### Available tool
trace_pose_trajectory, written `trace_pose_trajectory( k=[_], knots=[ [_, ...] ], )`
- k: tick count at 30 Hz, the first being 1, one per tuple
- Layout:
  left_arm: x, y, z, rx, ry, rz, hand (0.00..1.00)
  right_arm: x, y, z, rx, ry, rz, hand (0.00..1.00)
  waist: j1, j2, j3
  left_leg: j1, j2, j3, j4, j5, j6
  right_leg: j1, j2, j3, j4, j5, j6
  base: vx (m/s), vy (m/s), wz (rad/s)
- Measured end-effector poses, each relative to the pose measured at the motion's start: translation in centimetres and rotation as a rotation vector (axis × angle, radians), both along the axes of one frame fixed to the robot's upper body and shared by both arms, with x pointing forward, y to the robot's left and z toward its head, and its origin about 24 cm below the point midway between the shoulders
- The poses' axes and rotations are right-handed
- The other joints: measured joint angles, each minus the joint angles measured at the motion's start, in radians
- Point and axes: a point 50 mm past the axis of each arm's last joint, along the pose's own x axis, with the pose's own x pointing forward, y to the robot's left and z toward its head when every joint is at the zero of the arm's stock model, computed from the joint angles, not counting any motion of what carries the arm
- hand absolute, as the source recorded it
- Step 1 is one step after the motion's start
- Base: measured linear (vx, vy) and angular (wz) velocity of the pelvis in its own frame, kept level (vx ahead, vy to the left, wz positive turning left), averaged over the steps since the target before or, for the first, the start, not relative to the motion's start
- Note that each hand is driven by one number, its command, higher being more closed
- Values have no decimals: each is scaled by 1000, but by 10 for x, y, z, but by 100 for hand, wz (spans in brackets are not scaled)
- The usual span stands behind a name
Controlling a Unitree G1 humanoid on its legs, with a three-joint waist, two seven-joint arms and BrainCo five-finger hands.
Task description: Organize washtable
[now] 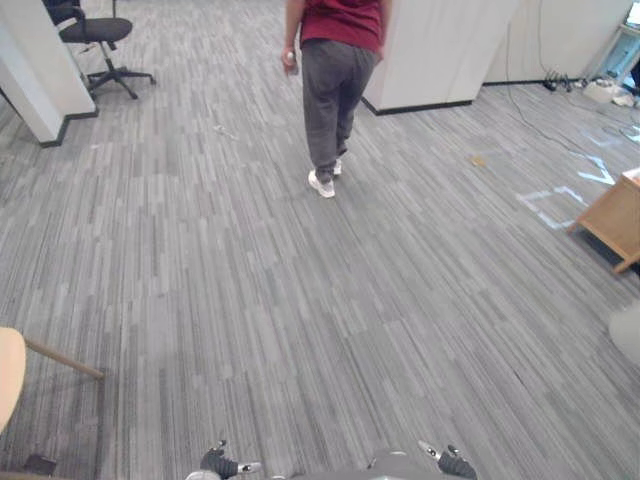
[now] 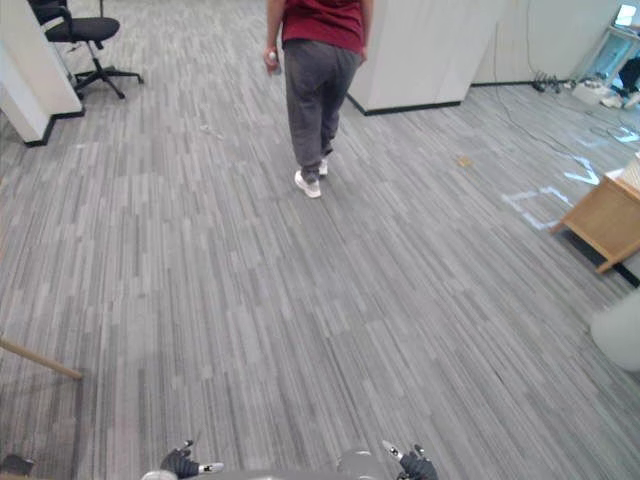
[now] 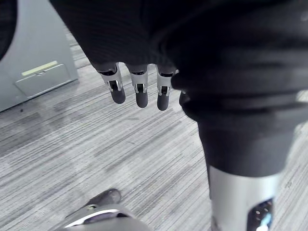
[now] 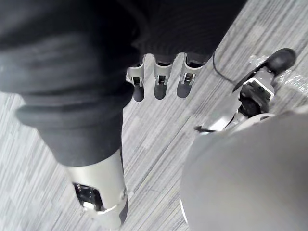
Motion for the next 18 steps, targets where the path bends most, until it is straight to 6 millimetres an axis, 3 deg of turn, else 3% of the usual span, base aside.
trace_pose_trajectory(
  k=[1, 3, 5, 7, 8, 11, 13, 14, 15, 16, 17, 18],
  knots=[
    [3, -4, 0, -13, -9, 6, 0, 1, -1, 1, -2, -5, -10, 0, -3, 8, 6, 18, 12, -1, -9, 0, 0, -10, 9, -23, -67, -4, -13, 373, -99, 21],
    [4, -15, -2, -55, -22, 47, 0, 1, -5, 2, -9, -17, -40, 0, -12, 24, 17, 75, 51, -3, -38, -3, -5, -11, 23, -81, -393, 18, -47, 453, -128, 36],
    [5, -29, -3, -98, -27, 51, 0, -11, -6, 0, -11, 9, -52, 0, -12, 15, 15, 126, 67, -20, -53, -42, -66, 11, 3, -64, -745, 138, -61, 499, -188, 46],
    [-3, -30, -5, -117, -13, 70, 0, -25, -4, -3, 1, 46, -73, 0, -13, -1, 14, 177, 66, -50, -63, -88, -99, 32, -14, -47, -804, 187, -49, 447, -196, 44],
    [-5, -27, -5, -121, -12, 98, 0, -31, -5, -4, 4, 63, -85, 0, -11, 5, 8, 212, 92, -51, -50, -108, -119, 26, 6, -56, -725, 251, -66, 500, -227, 30],
    [-12, -33, -7, -148, 7, 115, 0, -39, -13, -3, -7, 76, -114, 0, -12, 60, -20, 171, 173, -55, 125, -104, -140, 60, 63, -101, -691, 226, -115, 591, -235, 11],
    [-10, -37, -7, -168, -5, 135, 0, -39, -17, -3, -15, 71, -135, 0, -11, 83, -30, 52, 235, -122, 418, -17, -250, 129, 106, -130, -718, 190, -155, 581, -197, 13],
    [-9, -37, -7, -174, -13, 154, 0, -39, -17, -2, -17, 71, -134, 0, -10, 85, -29, 14, 245, -151, 515, 30, -277, 151, 118, -131, -726, 182, -166, 488, -156, -1],
    [-9, -37, -6, -178, -20, 175, 0, -36, -19, -1, -23, 63, -128, 0, -3, 92, -25, -76, 261, -206, 717, 133, -327, 201, 143, -126, -746, 166, -190, 453, -113, -21],
    [-8, -33, -5, -171, -33, 184, 0, -29, -18, 0, -23, 41, -123, 0, 10, 90, -20, -157, 270, -221, 908, 136, -330, 255, 163, -103, -762, 152, -221, 448, -83, -37],
    [-5, -30, -4, -162, -47, 185, 0, -26, -17, 0, -23, 31, -111, 0, 19, 85, -16, -187, 274, -209, 970, 129, -323, 286, 169, -89, -773, 149, -232, 444, -32, -58],
    [-2, -25, -2, -145, -65, 179, 0, -20, -12, 1, -16, 20, -82, 0, 29, 70, -10, -236, 273, -177, 1035, 106, -287, 354, 172, -54, -794, 139, -248, 419, 22, -63]
  ],
)
